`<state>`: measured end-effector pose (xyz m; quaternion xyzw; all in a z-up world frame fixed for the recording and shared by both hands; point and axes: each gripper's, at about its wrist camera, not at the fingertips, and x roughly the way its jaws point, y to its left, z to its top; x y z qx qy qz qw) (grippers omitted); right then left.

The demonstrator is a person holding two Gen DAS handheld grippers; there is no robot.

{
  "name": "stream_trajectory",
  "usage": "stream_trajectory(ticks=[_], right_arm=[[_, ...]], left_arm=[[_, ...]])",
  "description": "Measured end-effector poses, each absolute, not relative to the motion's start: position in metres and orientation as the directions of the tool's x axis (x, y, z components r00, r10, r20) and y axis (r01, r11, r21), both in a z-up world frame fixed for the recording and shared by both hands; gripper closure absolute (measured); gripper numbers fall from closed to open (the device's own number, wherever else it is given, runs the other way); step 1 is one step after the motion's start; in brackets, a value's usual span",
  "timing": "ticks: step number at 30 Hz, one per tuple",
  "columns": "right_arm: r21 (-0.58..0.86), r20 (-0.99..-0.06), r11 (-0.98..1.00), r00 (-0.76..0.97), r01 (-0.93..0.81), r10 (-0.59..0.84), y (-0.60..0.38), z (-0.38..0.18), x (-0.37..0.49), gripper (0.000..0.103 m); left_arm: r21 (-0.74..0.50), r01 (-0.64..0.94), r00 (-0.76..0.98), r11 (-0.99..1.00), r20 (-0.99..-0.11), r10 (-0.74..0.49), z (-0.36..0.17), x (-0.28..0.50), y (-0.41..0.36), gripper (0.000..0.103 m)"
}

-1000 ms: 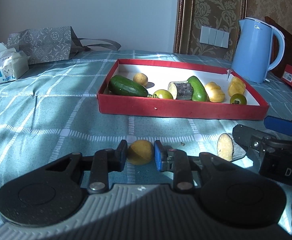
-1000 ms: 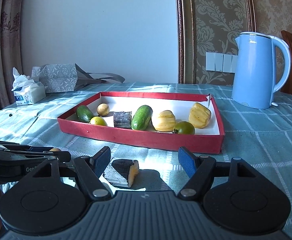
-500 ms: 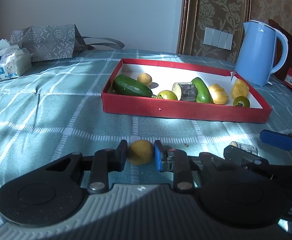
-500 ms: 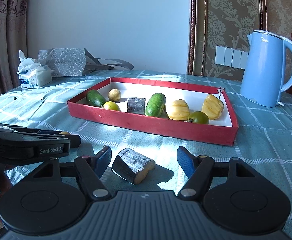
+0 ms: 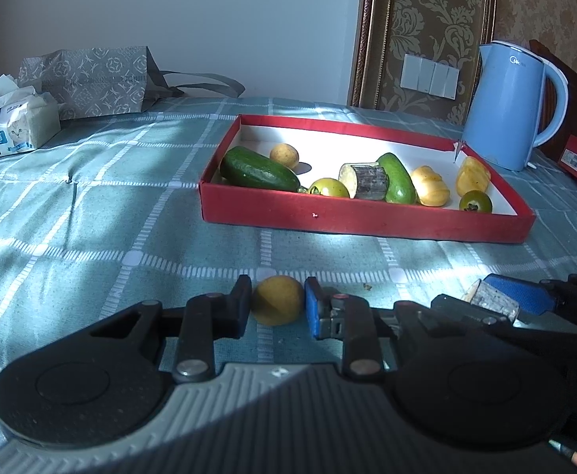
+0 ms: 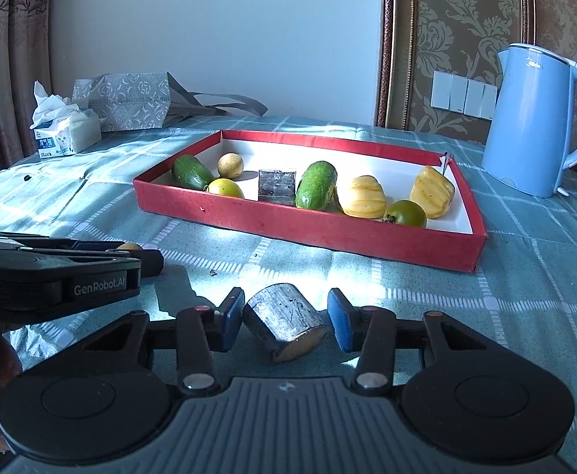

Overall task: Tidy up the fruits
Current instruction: 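Grasp the eggplant chunk with the right tool while the left tool lifts the potato, then drop the potato into the tray with the left tool while the right tool carries the eggplant chunk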

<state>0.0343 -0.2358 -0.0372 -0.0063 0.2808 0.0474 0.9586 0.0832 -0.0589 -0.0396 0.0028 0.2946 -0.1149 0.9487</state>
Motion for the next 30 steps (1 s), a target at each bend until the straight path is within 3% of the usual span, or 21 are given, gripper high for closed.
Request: stream_trajectory(ticks=[11, 30], right_arm=[[-0.02, -0.44, 0.999, 0.898, -0.026, 0.015, -0.24, -0.029, 0.03, 0.058], [0.009, -0.424, 1.0, 0.906, -0.002, 0.006, -0.249, -0.025, 0.042, 0.058]], left_arm=[[-0.075, 0.218, 0.799, 0.973, -0.559, -0.222, -0.04, 0.087, -0.057, 0.077], [-0.073, 0.22, 0.798, 0.973, -0.56, -0.223, -0.04, 0.087, -0.058, 0.077]])
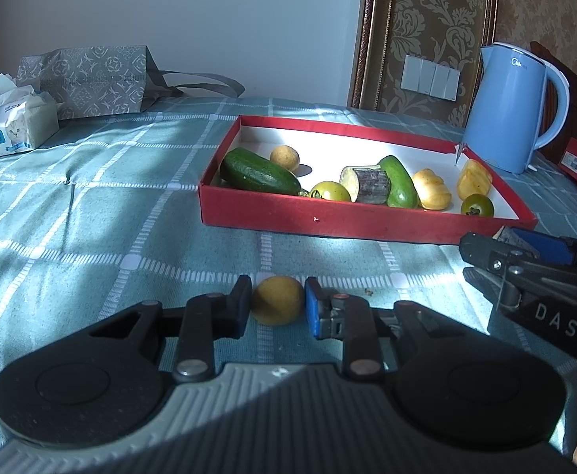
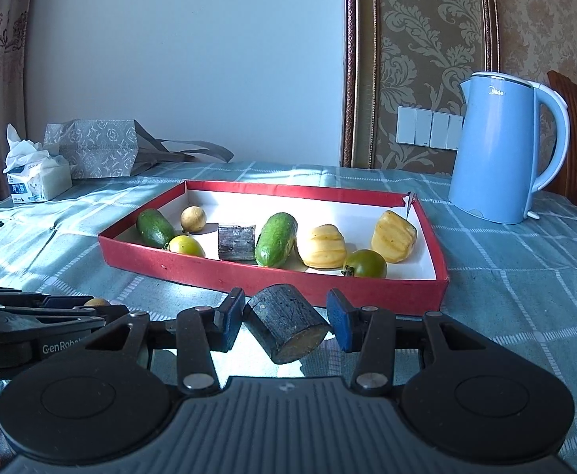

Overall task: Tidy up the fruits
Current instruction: 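Drop the potato into the tray with the left tool while the right tool carries the eggplant chunk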

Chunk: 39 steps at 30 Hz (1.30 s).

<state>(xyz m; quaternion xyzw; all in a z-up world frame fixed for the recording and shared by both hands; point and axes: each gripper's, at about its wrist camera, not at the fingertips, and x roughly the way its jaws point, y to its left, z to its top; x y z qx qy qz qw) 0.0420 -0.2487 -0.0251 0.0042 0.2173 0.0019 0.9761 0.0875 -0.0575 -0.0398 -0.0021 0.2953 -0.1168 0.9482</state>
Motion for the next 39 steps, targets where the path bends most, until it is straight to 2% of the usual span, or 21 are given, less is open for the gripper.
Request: stream_trajectory(ticks=[13, 19, 28, 39], right_arm=[[0.021, -0.385, 1.0, 0.923, 0.023, -0.013, -0.265, -0.011, 0.063, 0.058], [0.061, -0.366, 0.996, 0.93, 0.066, -0.039, -0.285, -0.008, 0.067, 0.058], [0.086, -0.376, 0.992, 0.925, 0.087, -0.049, -0.297, -0.012, 0.069, 0.058], [0.109, -0.39, 0.99, 0.92, 0.095, -0.045, -0.304, -0.015, 0.071, 0.058]], left_arm=[[-0.077, 0.232, 0.795, 0.97, -0.559, -0.235, -0.038, 0.087, -0.058, 0.077], [-0.104, 0.294, 0.8, 0.95, -0.517, -0.304, -0.025, 0.088, -0.064, 0.077], [-0.083, 0.312, 0.824, 0.946, -0.473, -0.313, -0.003, 0.132, -0.081, 0.077], [-0.128, 0.274, 0.781, 0.953, -0.549, -0.298, -0.012, 0.218, -0.095, 0.077]])
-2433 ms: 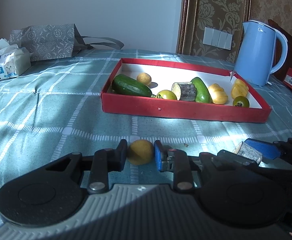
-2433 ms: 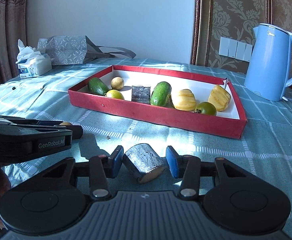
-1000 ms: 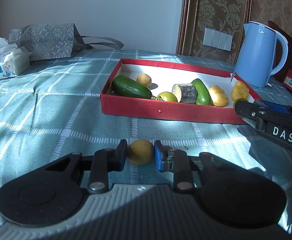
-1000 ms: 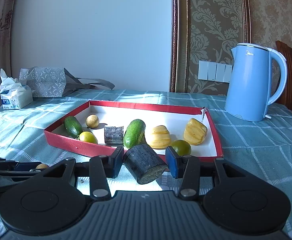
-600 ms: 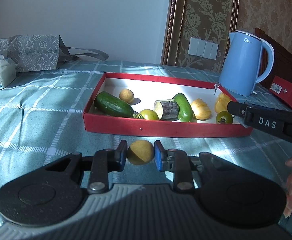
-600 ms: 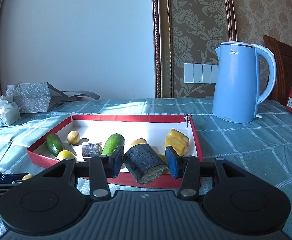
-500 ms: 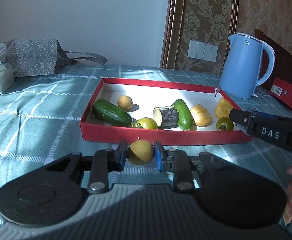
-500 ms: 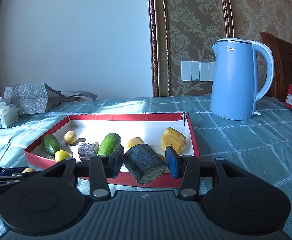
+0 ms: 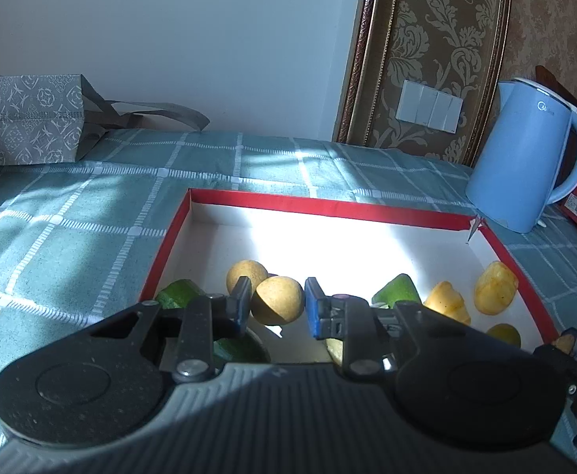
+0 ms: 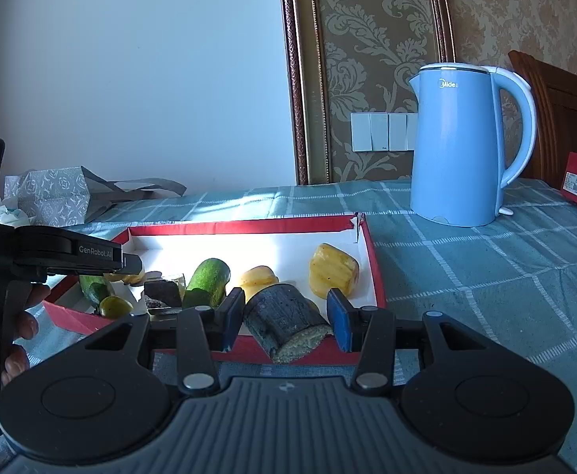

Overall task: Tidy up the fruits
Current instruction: 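Drop the potato into the tray with the left tool while the right tool carries the eggplant chunk, then lower the eggplant chunk into the tray and open the right tool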

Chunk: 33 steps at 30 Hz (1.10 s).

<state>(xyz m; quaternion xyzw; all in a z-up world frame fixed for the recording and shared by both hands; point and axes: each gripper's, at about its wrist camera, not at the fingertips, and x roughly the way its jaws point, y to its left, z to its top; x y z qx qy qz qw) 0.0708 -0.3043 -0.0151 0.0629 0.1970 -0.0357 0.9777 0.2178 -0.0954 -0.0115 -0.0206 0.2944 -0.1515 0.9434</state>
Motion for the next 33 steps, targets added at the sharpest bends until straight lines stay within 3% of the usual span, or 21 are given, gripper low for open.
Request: stream_trajectory(ticks=[3, 6, 12, 18, 26, 33], right_arm=[[0.109, -0.39, 0.99, 0.92, 0.09, -0.041, -0.304, -0.015, 0.071, 0.058], [0.1, -0.393, 0.991, 0.919, 0.087, -0.041, -0.302, -0.016, 0.072, 0.058], [0.094, -0.398, 0.991, 0.916, 0.095, -0.05, -0.303, -0.017, 0.073, 0.058], [0.087, -0.404, 0.99, 0.913, 0.109, -0.065, -0.304, -0.019, 0.074, 0.058], [0.078, -0.398, 0.99, 0.914, 0.121, -0.081, -0.304, -0.019, 0.072, 0.058], [0.07, -0.389, 0.99, 0.917, 0.119, -0.082, -0.301, -0.015, 0.074, 0.058]], left_arm=[[-0.134, 0.269, 0.781, 0.954, -0.55, -0.298, -0.014, 0.225, -0.094, 0.076], [-0.126, 0.263, 0.789, 0.957, -0.542, -0.288, -0.014, 0.226, -0.095, 0.064], [-0.165, 0.223, 0.82, 0.961, -0.501, -0.277, -0.007, 0.212, -0.08, 0.057], [-0.15, 0.204, 0.847, 0.967, -0.469, -0.251, -0.002, 0.172, -0.059, 0.054], [-0.152, 0.266, 0.822, 0.952, -0.479, -0.306, -0.009, 0.114, -0.046, 0.054], [-0.084, 0.351, 0.81, 0.933, -0.472, -0.347, -0.016, 0.08, -0.048, 0.043]])
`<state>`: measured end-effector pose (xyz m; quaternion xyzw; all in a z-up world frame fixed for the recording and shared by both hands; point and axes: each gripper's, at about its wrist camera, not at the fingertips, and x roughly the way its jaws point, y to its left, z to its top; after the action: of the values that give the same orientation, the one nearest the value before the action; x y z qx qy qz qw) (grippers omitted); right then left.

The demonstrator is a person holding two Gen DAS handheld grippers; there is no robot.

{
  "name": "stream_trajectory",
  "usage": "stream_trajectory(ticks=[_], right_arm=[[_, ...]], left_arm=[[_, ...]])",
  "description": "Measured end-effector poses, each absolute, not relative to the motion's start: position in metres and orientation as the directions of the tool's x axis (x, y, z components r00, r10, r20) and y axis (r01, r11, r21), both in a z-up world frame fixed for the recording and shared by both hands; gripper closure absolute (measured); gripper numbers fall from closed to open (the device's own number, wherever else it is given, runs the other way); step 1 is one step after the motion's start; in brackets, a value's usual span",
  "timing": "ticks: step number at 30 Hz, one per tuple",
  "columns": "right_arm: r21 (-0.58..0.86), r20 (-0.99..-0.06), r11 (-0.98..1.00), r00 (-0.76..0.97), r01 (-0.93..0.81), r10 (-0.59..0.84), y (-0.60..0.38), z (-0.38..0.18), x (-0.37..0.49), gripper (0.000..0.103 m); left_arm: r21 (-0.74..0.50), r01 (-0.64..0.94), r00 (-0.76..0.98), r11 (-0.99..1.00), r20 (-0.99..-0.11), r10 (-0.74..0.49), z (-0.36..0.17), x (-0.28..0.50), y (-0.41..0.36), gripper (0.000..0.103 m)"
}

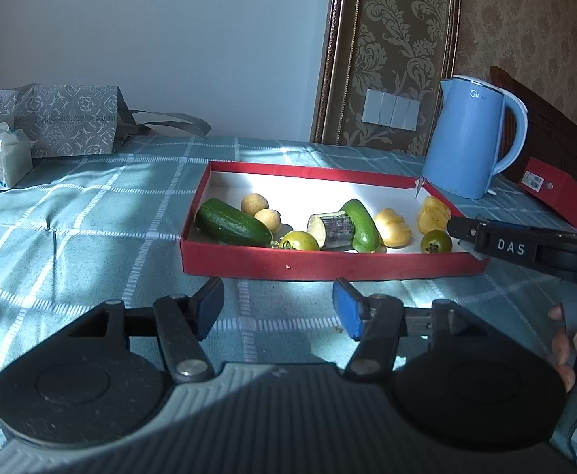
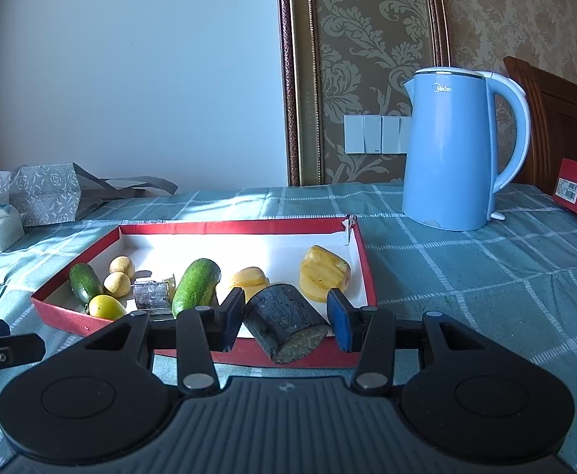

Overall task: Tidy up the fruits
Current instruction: 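Lower the eggplant chunk into the tray and open the right tool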

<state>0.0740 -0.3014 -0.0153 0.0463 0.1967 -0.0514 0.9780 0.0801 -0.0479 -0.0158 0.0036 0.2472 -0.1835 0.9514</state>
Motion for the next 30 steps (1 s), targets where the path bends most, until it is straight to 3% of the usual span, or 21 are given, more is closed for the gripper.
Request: stream_trajectory(ticks=[18, 20, 23, 30], right_arm=[[-0.02, -0.444, 0.996, 0.892, 0.092, -0.091, -0.282, -0.022, 0.13, 0.056], [-0.013, -0.438, 0.997, 0.896, 0.079, -0.077, -0.282, -0.021, 0.128, 0.04], [-0.034, -0.392, 0.994, 0.914, 0.103, -0.108, -0.28, -0.017, 0.118, 0.028], [0.069, -0.318, 0.994, 0.946, 0.086, -0.06, -0.284, -0.002, 0.078, 0.026]], left_arm=[[-0.026, 0.383, 0.792, 0.923, -0.505, -0.343, -0.026, 0.084, -0.063, 0.032], [-0.023, 0.382, 0.792, 0.924, -0.507, -0.34, -0.027, 0.085, -0.063, 0.032], [-0.016, 0.378, 0.794, 0.926, -0.509, -0.333, -0.027, 0.085, -0.064, 0.032], [-0.004, 0.358, 0.804, 0.934, -0.508, -0.31, -0.029, 0.087, -0.063, 0.032]])
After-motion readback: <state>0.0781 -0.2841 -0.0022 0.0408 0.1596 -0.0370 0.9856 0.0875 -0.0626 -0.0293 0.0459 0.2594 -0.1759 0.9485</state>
